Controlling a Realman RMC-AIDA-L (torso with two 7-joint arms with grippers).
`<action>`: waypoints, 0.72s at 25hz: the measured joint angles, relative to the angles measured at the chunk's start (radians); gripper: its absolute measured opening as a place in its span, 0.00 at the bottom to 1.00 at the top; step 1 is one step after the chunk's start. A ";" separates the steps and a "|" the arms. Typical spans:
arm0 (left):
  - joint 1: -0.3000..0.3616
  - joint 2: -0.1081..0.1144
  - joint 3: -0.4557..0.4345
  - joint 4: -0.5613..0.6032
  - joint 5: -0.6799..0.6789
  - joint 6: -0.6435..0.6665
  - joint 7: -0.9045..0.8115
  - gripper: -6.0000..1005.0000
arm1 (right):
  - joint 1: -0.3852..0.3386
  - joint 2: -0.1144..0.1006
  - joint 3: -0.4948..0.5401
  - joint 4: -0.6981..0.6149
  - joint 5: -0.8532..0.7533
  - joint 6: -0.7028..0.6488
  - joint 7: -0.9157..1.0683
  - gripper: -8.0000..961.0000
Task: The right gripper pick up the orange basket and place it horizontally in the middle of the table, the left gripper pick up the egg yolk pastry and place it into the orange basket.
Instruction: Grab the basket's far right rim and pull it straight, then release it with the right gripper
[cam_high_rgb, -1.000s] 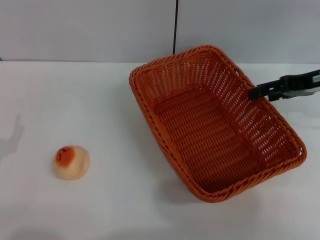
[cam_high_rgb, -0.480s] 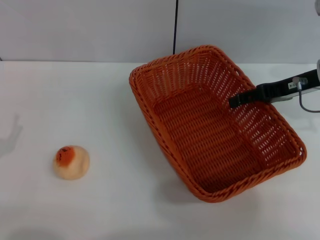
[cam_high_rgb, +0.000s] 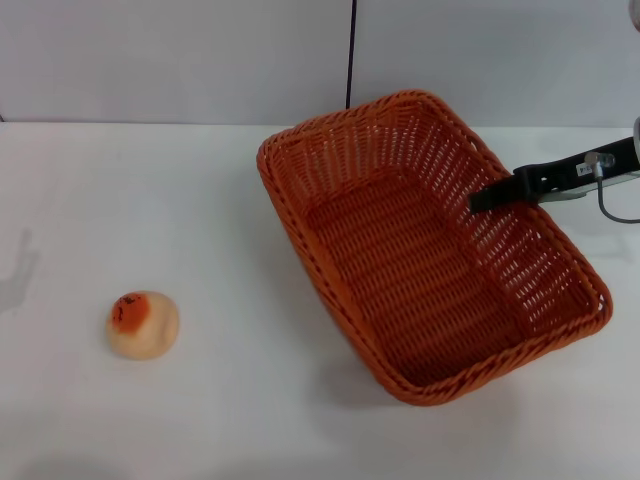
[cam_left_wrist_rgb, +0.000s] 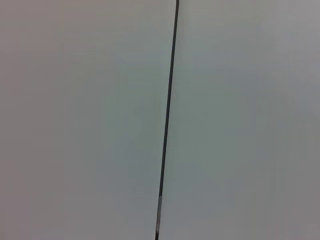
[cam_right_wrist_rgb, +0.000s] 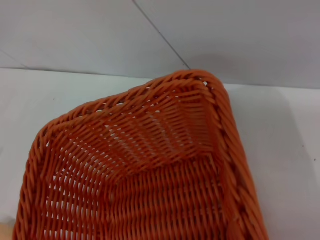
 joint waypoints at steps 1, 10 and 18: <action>-0.001 0.000 -0.002 0.000 0.000 0.000 0.000 0.82 | 0.000 0.000 0.000 0.000 0.000 0.000 0.000 0.51; -0.004 0.000 -0.004 0.007 0.000 -0.006 0.000 0.82 | 0.006 -0.001 -0.047 0.025 -0.001 0.040 0.000 0.23; 0.004 0.000 -0.006 0.021 0.000 -0.003 0.002 0.82 | 0.006 0.004 -0.094 -0.062 0.005 0.000 -0.097 0.17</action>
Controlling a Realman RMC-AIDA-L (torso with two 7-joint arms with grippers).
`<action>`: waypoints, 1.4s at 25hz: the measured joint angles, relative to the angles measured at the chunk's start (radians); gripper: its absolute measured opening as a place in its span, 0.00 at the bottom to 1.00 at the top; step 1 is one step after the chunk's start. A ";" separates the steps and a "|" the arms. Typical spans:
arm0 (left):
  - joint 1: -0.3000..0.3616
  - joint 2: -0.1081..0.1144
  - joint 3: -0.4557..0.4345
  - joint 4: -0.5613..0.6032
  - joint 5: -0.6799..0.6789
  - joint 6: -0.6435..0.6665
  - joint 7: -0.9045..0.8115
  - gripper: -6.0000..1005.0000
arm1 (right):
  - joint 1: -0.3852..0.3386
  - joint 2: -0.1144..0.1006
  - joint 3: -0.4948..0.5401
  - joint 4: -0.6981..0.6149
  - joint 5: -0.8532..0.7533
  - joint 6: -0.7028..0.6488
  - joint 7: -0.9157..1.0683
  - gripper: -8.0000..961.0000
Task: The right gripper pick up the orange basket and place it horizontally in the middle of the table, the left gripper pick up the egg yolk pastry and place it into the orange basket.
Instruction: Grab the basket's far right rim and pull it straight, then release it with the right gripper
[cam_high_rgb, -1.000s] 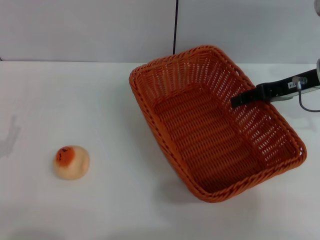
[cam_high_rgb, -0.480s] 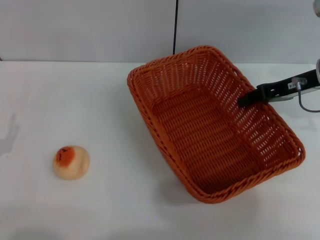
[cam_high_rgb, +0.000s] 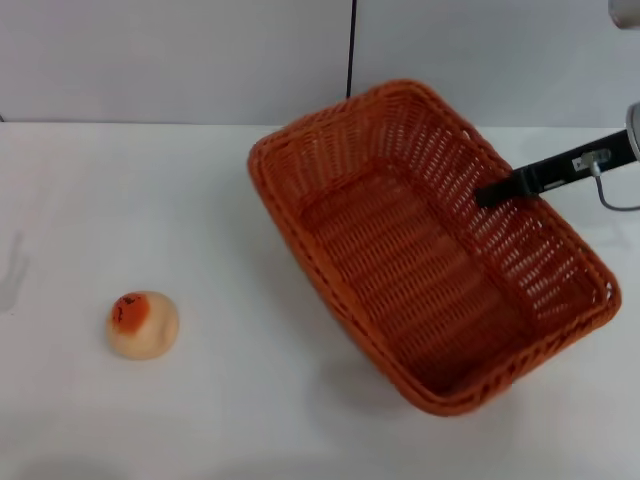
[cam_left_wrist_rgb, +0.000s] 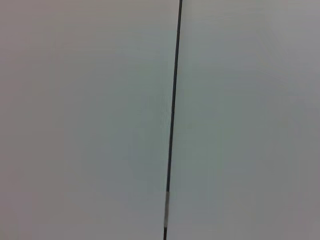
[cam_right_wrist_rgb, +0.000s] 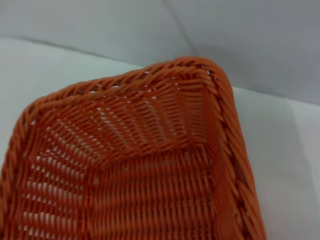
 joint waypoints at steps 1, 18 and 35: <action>0.002 0.000 0.000 0.003 0.000 0.000 0.000 0.82 | 0.000 0.001 -0.004 -0.014 0.001 -0.007 -0.018 0.17; 0.044 0.000 0.001 0.004 0.001 0.034 0.000 0.82 | 0.023 -0.004 -0.054 -0.099 0.090 -0.097 -0.560 0.16; 0.110 -0.003 0.010 0.001 0.009 0.105 0.008 0.82 | 0.105 -0.001 -0.103 -0.019 0.179 -0.065 -0.931 0.16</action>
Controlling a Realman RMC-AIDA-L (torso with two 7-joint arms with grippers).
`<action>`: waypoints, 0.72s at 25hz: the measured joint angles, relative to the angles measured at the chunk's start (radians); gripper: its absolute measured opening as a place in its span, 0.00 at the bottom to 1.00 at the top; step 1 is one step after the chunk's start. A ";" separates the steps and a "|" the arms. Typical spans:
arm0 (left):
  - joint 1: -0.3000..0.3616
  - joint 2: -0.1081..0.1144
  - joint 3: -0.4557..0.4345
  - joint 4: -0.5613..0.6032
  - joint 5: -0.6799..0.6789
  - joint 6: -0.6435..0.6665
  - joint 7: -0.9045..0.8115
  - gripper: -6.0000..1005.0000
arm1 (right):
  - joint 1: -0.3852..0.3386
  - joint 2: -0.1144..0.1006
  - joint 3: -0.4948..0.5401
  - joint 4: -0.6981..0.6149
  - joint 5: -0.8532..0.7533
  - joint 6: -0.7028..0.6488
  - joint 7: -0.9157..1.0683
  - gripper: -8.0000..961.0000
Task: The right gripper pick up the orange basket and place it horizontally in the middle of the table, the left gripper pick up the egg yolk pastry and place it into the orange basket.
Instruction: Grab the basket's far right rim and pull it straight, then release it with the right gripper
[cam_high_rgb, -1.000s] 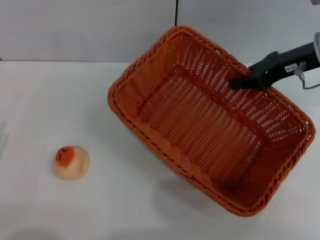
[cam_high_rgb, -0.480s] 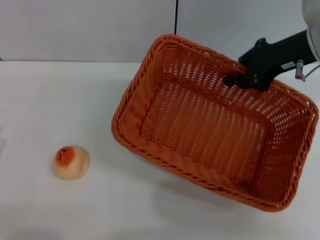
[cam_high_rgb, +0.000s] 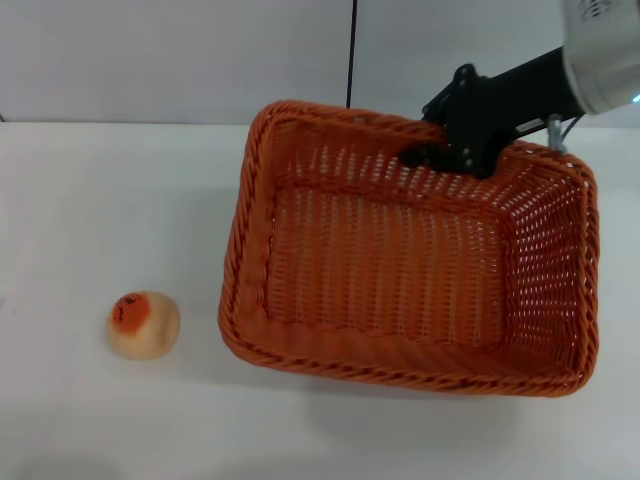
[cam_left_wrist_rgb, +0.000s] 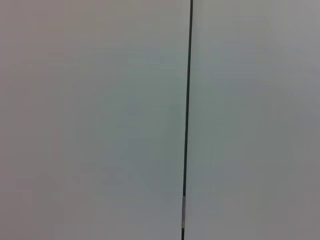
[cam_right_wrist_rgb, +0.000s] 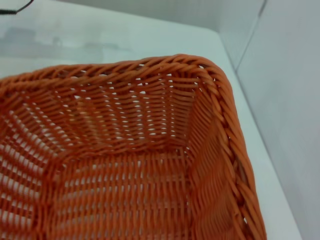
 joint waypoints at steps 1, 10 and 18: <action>0.000 0.000 0.000 0.000 0.000 0.000 0.000 0.82 | 0.004 0.002 -0.013 0.011 0.000 0.020 -0.001 0.16; 0.012 -0.002 0.000 -0.001 0.000 0.006 -0.007 0.82 | 0.011 0.037 -0.099 0.053 0.012 0.129 -0.031 0.16; 0.015 -0.002 0.001 -0.005 0.002 0.014 -0.007 0.82 | 0.013 0.061 -0.100 0.074 0.030 0.166 -0.079 0.18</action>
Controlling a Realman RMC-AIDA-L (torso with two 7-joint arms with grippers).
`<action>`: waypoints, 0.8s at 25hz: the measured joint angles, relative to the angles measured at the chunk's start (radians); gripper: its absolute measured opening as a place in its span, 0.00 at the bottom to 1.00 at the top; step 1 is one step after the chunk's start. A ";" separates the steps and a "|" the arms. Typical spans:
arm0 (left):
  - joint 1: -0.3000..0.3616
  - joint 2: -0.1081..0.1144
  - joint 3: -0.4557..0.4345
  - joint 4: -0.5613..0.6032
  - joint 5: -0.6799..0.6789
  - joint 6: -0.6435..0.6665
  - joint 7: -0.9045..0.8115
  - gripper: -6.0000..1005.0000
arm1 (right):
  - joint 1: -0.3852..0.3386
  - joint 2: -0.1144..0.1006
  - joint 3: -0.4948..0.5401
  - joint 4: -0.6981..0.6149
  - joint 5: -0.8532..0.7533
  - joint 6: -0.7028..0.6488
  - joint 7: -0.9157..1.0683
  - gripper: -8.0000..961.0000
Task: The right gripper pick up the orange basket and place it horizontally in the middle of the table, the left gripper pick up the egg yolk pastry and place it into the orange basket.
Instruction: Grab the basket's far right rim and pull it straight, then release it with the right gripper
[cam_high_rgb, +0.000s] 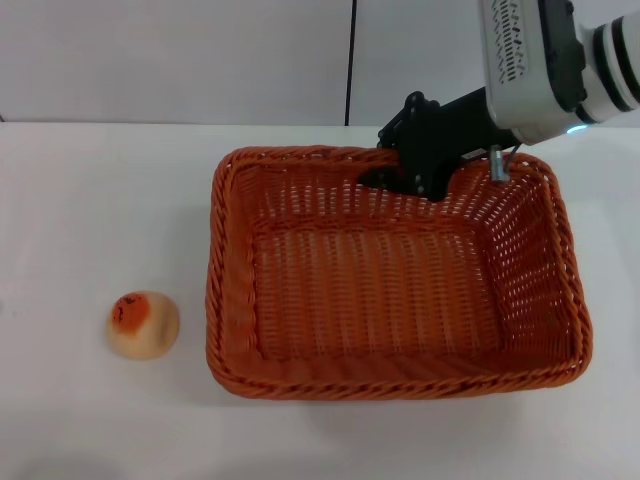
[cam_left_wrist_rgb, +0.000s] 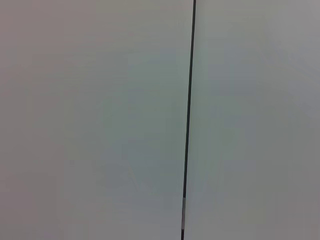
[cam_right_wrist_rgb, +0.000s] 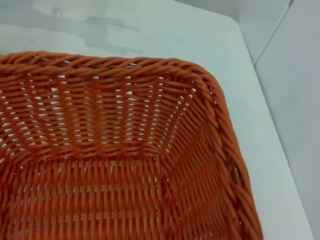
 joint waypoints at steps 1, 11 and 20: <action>0.001 0.000 0.001 0.000 0.001 0.001 0.000 0.82 | 0.001 0.001 0.000 0.003 0.000 0.004 -0.001 0.18; 0.014 0.000 0.003 -0.004 0.003 0.005 -0.001 0.82 | 0.004 0.005 -0.002 0.008 0.003 0.031 -0.008 0.20; 0.013 0.000 0.003 -0.006 0.003 0.006 -0.001 0.82 | 0.004 0.008 -0.061 0.030 0.045 0.091 -0.038 0.22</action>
